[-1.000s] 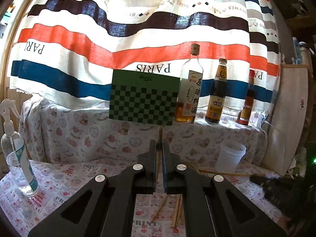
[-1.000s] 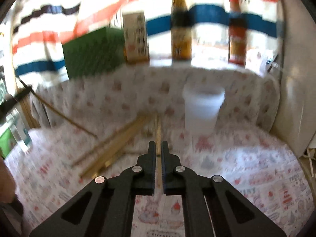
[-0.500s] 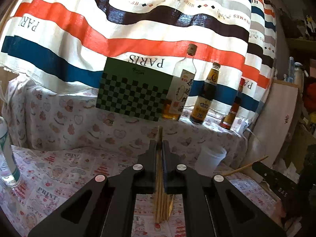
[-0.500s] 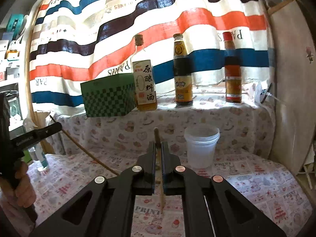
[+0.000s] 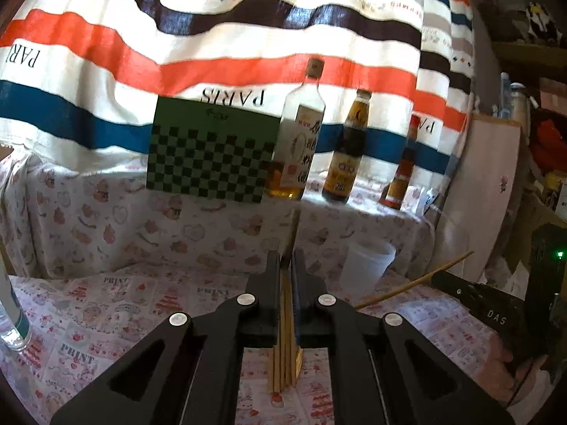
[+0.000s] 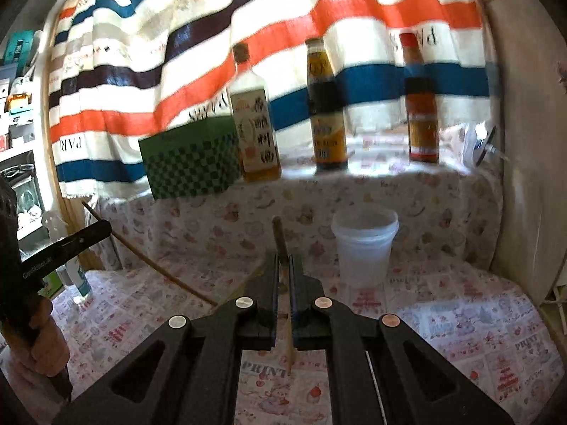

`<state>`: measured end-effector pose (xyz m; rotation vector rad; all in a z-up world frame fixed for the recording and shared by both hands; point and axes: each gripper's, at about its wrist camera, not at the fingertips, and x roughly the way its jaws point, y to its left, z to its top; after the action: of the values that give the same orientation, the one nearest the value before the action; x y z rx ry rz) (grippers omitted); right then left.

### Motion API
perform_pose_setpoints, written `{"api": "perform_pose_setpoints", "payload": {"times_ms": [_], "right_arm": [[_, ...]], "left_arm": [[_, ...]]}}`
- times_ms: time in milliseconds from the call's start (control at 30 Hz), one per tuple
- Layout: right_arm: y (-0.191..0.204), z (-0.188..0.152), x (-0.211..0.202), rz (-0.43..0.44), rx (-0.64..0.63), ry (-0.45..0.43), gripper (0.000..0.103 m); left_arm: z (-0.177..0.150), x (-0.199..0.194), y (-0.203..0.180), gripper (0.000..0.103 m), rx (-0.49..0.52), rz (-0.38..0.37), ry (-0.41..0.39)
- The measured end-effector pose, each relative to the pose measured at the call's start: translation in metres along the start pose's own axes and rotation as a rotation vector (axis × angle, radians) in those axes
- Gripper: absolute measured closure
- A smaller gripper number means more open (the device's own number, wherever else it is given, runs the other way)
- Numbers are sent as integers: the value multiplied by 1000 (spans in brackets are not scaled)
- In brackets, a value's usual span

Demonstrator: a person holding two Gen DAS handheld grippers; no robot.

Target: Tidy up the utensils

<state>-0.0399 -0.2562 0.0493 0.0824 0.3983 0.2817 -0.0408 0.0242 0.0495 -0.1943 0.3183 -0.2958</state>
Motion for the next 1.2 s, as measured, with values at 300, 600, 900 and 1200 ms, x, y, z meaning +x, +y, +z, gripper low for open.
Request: {"api": "perform_pose_setpoints", "payload": {"times_ms": [300,600,900,1200], "right_arm": [[-11,-10,34,-8,15,109,97],[-21,-12,50,-28,13,149,97],[-24,-12,51,-41,18,142,97],[-19,-10,43,-52,-15,107,100]], "left_arm": [[-14,33,11,101,-47,12,128],[-26,41,-2,101,54,106,131],[-23,43,5,101,42,142,133],[-25,47,7,101,41,173,140]]}}
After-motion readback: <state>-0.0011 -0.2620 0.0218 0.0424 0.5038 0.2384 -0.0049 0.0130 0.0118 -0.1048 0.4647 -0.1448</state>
